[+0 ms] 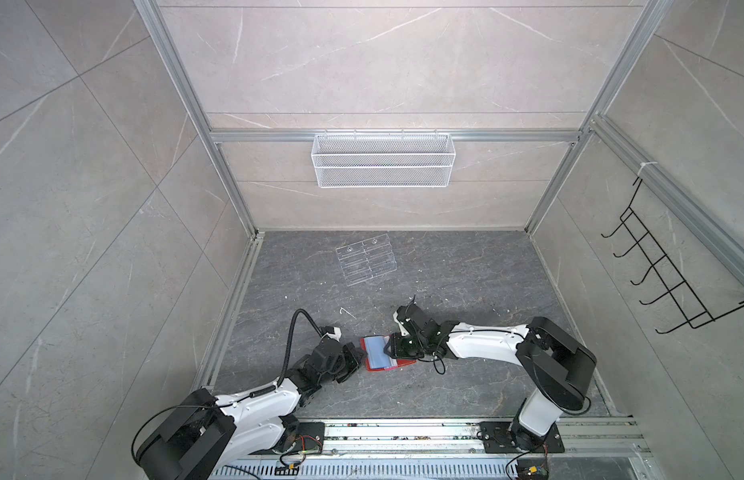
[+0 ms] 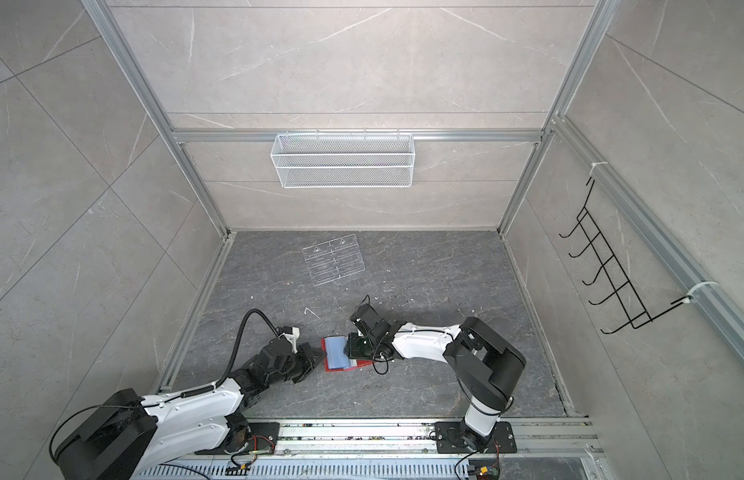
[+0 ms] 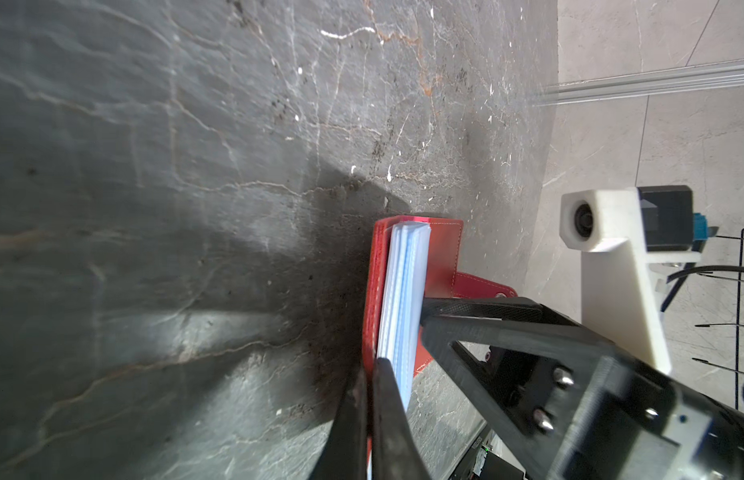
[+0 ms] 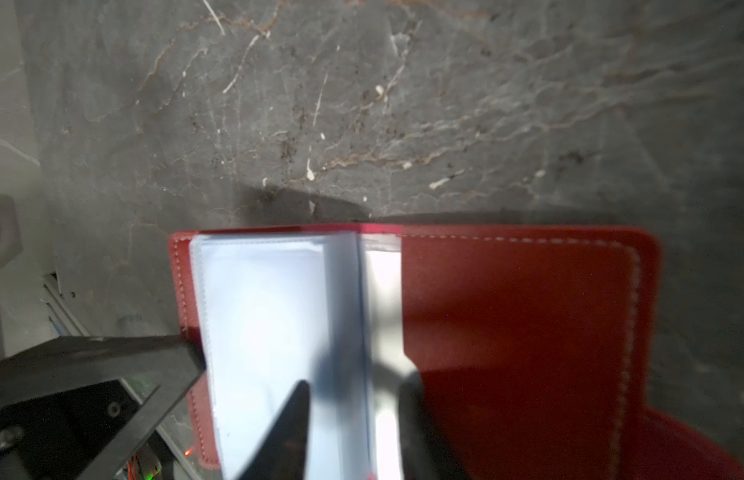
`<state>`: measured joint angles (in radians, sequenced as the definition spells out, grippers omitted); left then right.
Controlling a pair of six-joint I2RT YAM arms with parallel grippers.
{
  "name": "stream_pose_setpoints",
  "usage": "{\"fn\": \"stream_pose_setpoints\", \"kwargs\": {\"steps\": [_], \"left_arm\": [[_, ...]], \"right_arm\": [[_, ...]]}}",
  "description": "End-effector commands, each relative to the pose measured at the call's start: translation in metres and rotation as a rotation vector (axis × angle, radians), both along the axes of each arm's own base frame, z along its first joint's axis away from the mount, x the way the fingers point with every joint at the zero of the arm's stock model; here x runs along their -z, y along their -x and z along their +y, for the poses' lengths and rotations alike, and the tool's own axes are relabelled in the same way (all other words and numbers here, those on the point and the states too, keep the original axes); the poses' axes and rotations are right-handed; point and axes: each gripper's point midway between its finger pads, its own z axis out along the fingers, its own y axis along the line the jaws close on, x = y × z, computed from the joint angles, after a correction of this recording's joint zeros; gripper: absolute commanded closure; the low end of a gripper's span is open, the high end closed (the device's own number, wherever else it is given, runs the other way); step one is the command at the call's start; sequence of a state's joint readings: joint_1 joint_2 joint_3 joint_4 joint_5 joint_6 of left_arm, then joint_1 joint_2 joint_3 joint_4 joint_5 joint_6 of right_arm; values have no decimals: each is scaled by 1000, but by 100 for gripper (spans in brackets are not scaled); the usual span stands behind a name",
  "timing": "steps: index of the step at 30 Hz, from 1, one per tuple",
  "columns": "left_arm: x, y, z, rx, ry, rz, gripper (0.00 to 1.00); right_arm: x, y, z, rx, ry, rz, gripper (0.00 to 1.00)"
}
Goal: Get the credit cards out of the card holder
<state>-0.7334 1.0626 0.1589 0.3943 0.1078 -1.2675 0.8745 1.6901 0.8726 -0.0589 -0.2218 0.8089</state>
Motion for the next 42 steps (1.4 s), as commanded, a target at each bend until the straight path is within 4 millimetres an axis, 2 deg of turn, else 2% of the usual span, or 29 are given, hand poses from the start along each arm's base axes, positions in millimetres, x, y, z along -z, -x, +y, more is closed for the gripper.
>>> {"fn": "stream_pose_setpoints", "kwargs": {"steps": [1, 5, 6, 7, 10, 24, 42], "left_arm": [[-15, -5, -2, 9, 13, -51, 100], [-19, -5, -2, 6, 15, -59, 100], [-19, -5, -2, 7, 14, -58, 100], [-19, -5, -1, 6, 12, -58, 100], [-18, -5, -1, 6, 9, -58, 100], [-20, -5, 0, 3, 13, -64, 100], [-23, -5, -1, 5, 13, -71, 100]], "right_arm": [[-30, -2, -3, -1, -31, -64, 36], [-45, 3, 3, -54, 19, -92, 24], [-46, 5, 5, -70, 43, -92, 5], [-45, 6, 7, -85, 75, -92, 0], [-36, 7, 10, -106, 144, -89, 0], [-18, 4, 28, -155, 191, -67, 3], [2, 2, 20, -142, 267, -57, 10]]}}
